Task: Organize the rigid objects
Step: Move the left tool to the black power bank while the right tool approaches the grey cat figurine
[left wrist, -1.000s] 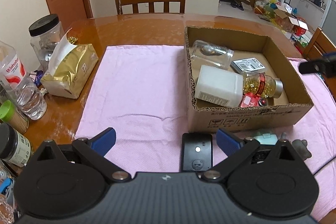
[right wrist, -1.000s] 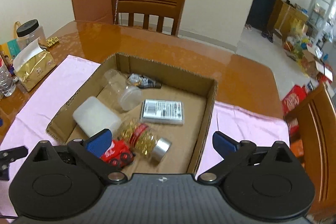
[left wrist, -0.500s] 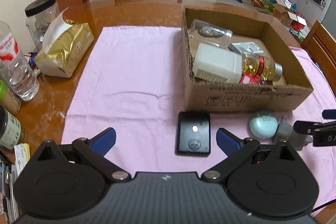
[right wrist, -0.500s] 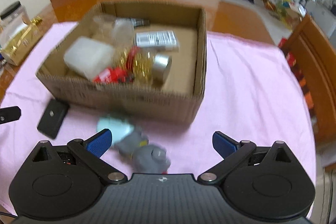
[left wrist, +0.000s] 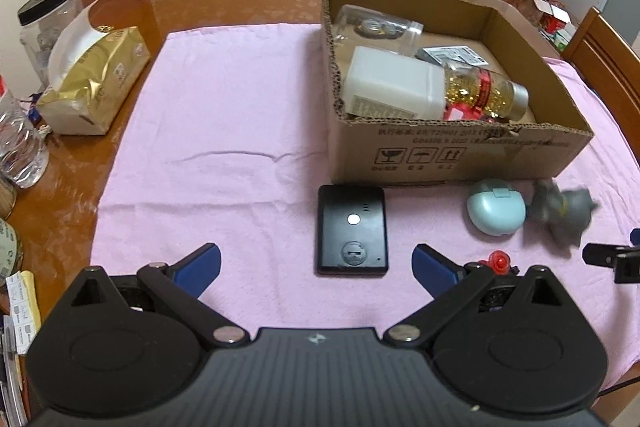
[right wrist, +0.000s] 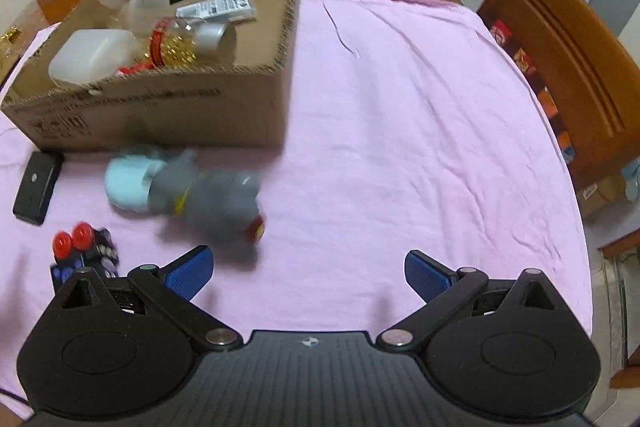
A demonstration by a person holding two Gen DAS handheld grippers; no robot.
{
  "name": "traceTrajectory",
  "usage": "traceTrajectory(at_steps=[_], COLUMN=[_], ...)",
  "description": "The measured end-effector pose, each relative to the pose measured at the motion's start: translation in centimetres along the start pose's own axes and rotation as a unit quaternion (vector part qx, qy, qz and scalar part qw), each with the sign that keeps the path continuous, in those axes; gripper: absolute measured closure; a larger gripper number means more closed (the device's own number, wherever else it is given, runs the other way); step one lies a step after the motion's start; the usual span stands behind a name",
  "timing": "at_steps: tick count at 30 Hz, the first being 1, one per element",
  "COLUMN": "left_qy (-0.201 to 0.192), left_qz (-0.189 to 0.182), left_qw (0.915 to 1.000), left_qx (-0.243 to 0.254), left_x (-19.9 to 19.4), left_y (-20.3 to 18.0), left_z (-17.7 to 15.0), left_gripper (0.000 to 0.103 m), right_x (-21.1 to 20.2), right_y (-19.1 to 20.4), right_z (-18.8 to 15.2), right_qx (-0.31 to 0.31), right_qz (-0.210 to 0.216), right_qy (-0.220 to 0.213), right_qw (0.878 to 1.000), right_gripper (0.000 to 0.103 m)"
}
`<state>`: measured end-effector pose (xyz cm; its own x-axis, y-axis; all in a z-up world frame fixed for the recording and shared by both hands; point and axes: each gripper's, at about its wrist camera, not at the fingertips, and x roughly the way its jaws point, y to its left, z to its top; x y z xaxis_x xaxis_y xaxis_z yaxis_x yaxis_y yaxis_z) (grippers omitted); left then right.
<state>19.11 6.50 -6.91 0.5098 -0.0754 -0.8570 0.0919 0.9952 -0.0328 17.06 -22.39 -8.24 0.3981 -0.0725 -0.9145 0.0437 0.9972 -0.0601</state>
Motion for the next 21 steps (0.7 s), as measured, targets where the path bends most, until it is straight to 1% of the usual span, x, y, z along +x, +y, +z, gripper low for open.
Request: traceTrajectory(at_steps=[3,5,8,9,14,16,19,21], left_qy=[0.002,0.005,0.007,0.008,0.011,0.013,0.014,0.016], left_qz=[-0.004,-0.006,-0.007,-0.007,-0.007,-0.008,-0.007,-0.011], left_qw=[1.0000,1.0000,0.9999,0.9999,0.9997,0.9996,0.9993,0.9991], left_qx=[0.005,0.005,0.009,0.011,0.021,0.025,0.034,0.037], left_x=[0.3,0.4,0.6,0.6,0.8,1.0,1.4,2.0], left_y=[-0.2,-0.3,-0.4,-0.4,-0.5,-0.6,-0.6,-0.6], left_z=[0.1,0.1,0.2,0.2,0.1,0.1,-0.1,-0.2], left_gripper=[0.002,0.002,0.002,0.002,0.002,0.002,0.002,0.002], right_x=[-0.4,-0.6,-0.6,-0.4,0.9,1.8,2.7,3.0], right_y=[-0.4,0.1,1.4,1.8,3.4,3.7,3.0,2.0], right_z=[-0.5,-0.6,0.0,0.4,2.1,2.5,2.3,1.9], right_qx=[0.009,0.005,-0.006,-0.009,-0.008,-0.009,-0.021,-0.017], right_qz=[0.024,0.035,0.043,0.041,0.039,0.031,0.005,0.015], right_qy=[-0.001,-0.012,-0.034,-0.045,-0.076,-0.072,-0.062,-0.050], right_qw=[1.000,0.999,0.998,0.998,0.996,0.997,0.998,0.999], right_gripper=[0.000,0.000,0.000,0.000,0.000,0.000,0.000,0.000])
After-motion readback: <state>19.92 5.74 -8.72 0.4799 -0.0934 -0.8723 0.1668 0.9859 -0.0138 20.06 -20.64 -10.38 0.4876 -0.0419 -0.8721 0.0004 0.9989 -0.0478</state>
